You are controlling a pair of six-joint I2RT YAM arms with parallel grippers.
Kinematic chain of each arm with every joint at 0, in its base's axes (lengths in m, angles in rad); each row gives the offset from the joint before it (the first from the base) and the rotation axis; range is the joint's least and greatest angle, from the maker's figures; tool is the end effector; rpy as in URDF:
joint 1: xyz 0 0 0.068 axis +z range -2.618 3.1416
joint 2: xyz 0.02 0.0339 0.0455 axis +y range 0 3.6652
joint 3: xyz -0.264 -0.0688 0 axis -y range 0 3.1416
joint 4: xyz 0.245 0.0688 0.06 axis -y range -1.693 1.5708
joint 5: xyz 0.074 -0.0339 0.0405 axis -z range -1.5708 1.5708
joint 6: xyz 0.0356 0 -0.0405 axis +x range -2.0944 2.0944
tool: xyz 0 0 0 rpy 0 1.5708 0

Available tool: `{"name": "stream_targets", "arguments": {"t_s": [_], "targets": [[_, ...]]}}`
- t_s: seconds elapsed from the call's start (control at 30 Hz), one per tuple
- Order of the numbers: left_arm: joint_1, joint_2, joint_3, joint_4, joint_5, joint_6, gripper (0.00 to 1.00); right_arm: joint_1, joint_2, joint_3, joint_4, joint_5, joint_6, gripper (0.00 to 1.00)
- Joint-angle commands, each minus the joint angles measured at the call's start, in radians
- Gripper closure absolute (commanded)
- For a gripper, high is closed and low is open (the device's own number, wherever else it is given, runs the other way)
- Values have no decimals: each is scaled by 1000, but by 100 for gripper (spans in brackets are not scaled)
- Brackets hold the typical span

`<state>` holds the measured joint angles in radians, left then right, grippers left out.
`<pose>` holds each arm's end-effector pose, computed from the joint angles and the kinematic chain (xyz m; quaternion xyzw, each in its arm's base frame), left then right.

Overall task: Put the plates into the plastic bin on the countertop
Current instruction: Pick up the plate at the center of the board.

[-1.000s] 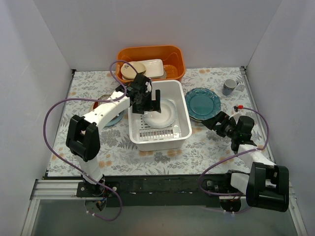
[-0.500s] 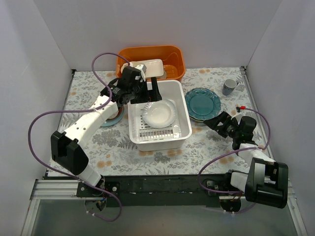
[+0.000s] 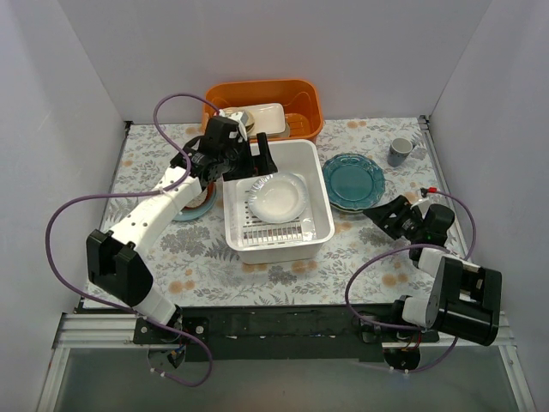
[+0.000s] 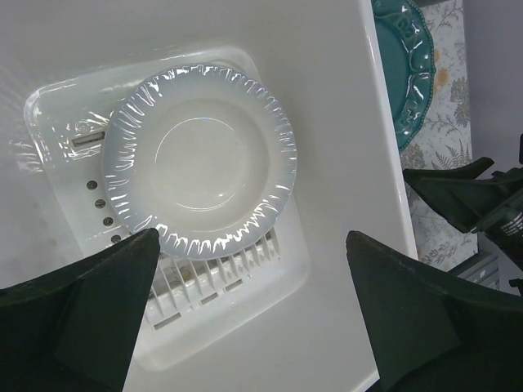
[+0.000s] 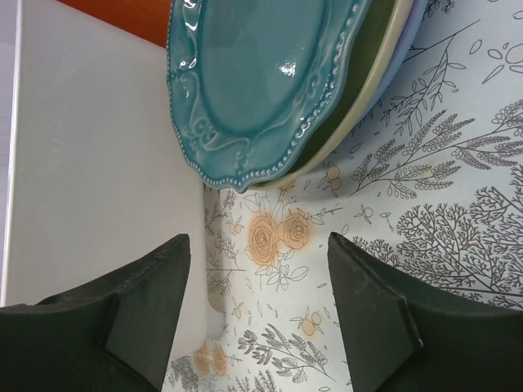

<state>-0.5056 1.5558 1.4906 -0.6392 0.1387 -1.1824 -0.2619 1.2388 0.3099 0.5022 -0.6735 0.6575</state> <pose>0.3018 -0.1727 0.3506 -0.2731 0.8638 -0.3547 0.2313 0.2196 -0.0359 0.1606 0.1918 0.7905 0.3728 0.4464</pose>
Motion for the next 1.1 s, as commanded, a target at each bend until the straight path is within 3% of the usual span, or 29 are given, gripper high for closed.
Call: {"name": "stream_targets", "arguments": {"t_s": [0.0, 0.2, 0.4, 1.07], "targets": [[1, -46, -27, 15, -8, 18, 2, -36, 76, -25, 186, -104, 74, 27], [3, -53, -44, 4, -24, 29, 2, -54, 172, -29, 378, -159, 189, 45], [1, -68, -64, 1, -30, 35, 2, -60, 238, -15, 464, -190, 249, 59], [6, -76, -107, -8, -57, 40, 2, -65, 410, 78, 567, -167, 332, 61]]}}
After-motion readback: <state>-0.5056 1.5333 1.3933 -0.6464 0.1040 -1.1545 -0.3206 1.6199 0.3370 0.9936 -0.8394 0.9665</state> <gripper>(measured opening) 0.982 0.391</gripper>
